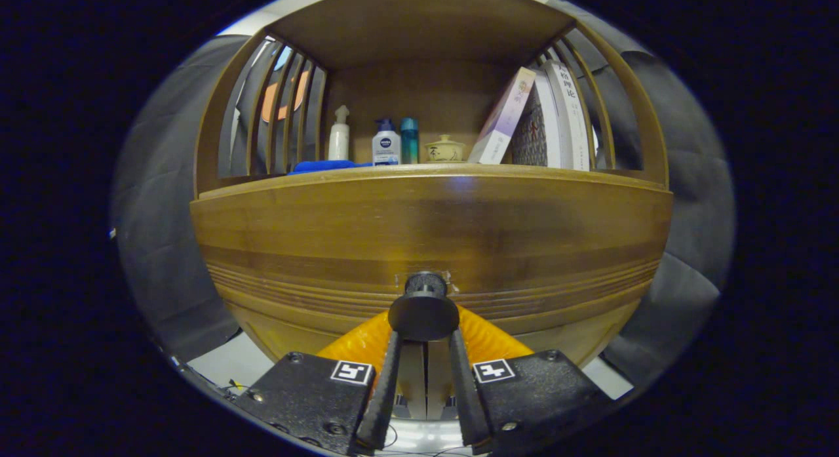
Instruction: Pull open the drawer, take out the items inside it, and place them on the countertop above the cabinet.
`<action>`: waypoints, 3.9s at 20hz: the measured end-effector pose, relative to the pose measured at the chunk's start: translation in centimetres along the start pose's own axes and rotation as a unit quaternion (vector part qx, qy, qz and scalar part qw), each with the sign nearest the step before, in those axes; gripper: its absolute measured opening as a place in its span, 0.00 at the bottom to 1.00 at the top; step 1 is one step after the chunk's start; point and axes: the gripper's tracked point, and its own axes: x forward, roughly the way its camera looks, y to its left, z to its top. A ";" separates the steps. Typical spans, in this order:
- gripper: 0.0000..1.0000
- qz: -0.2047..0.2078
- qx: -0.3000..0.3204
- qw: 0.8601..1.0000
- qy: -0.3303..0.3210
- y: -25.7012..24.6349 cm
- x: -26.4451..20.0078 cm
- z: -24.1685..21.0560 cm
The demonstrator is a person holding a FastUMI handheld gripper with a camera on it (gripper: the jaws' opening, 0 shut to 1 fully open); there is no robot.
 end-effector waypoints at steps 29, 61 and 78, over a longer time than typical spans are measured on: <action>0.42 0.006 0.026 0.999 -0.019 0.5 -0.5 2.2; 0.33 0.019 0.029 0.999 -0.013 0.2 -17.4 -3.8; 0.56 0.008 0.032 0.999 -0.034 -0.8 -23.8 -3.9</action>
